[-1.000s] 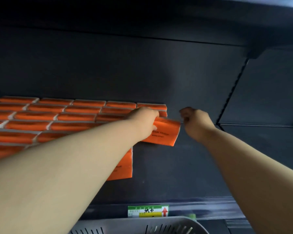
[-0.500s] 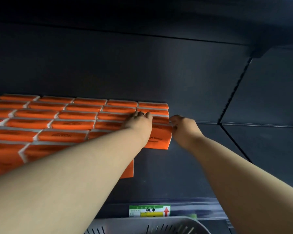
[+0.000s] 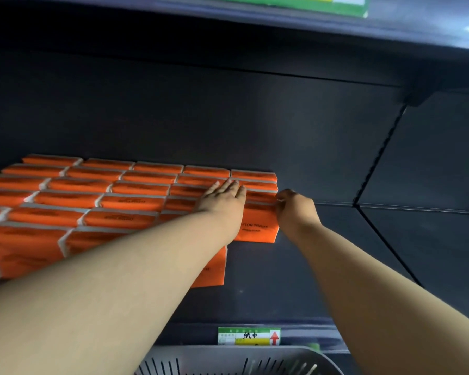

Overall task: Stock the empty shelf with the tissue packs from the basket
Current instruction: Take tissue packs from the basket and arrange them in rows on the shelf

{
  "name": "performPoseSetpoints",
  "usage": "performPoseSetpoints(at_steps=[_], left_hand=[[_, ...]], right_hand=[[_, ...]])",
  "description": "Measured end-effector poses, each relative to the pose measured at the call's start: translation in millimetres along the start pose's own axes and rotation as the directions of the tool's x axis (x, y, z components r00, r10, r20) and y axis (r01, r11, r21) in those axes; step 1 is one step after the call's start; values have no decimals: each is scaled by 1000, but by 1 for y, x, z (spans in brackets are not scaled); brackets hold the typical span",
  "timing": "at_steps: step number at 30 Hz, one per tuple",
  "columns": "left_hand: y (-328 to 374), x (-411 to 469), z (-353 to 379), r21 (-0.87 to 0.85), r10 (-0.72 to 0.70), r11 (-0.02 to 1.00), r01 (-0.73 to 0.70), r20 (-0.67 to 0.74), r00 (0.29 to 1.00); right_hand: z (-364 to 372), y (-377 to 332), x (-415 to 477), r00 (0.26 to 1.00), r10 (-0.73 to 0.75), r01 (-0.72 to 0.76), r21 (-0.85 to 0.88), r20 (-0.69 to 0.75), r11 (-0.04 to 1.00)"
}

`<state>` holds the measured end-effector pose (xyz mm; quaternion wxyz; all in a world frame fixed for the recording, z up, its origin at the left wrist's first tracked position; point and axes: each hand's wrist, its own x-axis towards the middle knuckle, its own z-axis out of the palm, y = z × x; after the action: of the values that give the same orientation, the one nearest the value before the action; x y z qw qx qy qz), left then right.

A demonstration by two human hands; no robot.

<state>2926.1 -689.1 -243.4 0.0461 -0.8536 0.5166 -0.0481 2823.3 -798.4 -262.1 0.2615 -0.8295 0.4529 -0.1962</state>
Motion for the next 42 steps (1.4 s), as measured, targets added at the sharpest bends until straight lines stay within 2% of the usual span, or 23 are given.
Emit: performPoseSetpoints(at_steps=[11,16,19,21,25,30,33,37,42], left_hand=[[4,-24,-6,-126,51,990,-60,-73,996],[10,-65,-1,-123,130,983,-138,-70,989],[1,-90,2,-95,138,985,-145,-75,988],[-9,-108,4,-130,116,983,-126,-84,990],[-28,-147,10,-161,160,972,-172,-84,983],[-51,-188,24,-144,210,967,-212,-29,977],[-63,-198,32,-199,144,971,-131,51,988],[-76,-191,38,-317,37,948,17,161,986],[-81,-178,43,-359,3,932,59,168,986]], right_hand=[[-9,-6,-24,995,-59,53,-74,-85,996],[-6,-8,-54,973,-171,162,-64,-156,985],[-1,-13,-78,960,-252,248,-51,-118,968],[5,-18,-94,958,-284,283,-48,-30,958],[18,-31,-120,954,-235,244,-28,184,969],[35,-50,-143,947,-84,99,-33,309,995],[44,-56,-150,943,-2,7,-14,332,1000],[49,-62,-153,946,25,-31,12,325,999],[53,-68,-152,946,41,-39,-13,322,999]])
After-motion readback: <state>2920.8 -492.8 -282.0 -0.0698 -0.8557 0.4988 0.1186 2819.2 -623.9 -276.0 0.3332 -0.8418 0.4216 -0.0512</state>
